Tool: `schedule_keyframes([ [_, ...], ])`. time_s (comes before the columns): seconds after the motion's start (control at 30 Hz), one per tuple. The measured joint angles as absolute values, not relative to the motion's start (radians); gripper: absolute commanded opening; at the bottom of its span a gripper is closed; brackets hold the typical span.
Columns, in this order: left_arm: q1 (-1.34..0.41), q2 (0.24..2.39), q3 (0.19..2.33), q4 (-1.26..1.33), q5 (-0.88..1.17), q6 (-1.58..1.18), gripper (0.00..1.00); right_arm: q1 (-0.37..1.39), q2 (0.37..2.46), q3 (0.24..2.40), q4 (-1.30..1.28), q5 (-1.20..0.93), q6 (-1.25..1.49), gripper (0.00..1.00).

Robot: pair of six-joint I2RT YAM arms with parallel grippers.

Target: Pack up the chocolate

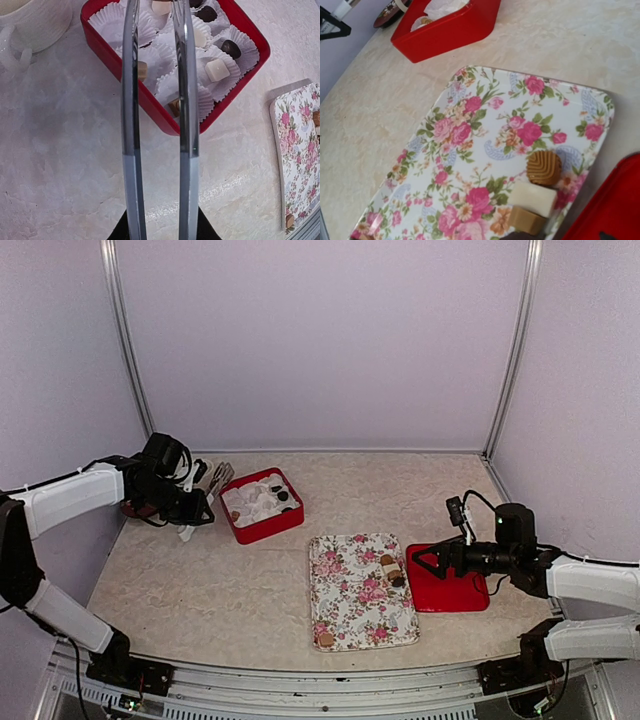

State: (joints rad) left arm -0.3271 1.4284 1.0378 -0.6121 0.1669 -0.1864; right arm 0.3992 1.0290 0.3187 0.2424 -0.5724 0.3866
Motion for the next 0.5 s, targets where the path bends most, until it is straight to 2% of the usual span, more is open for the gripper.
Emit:
schedule_keyframes([
  [0.5, -0.321, 1.527, 1.038, -0.588, 0.144, -0.21, 0.23, 0.399, 1.042, 0.318, 0.264, -0.575, 0.39, 1.0],
])
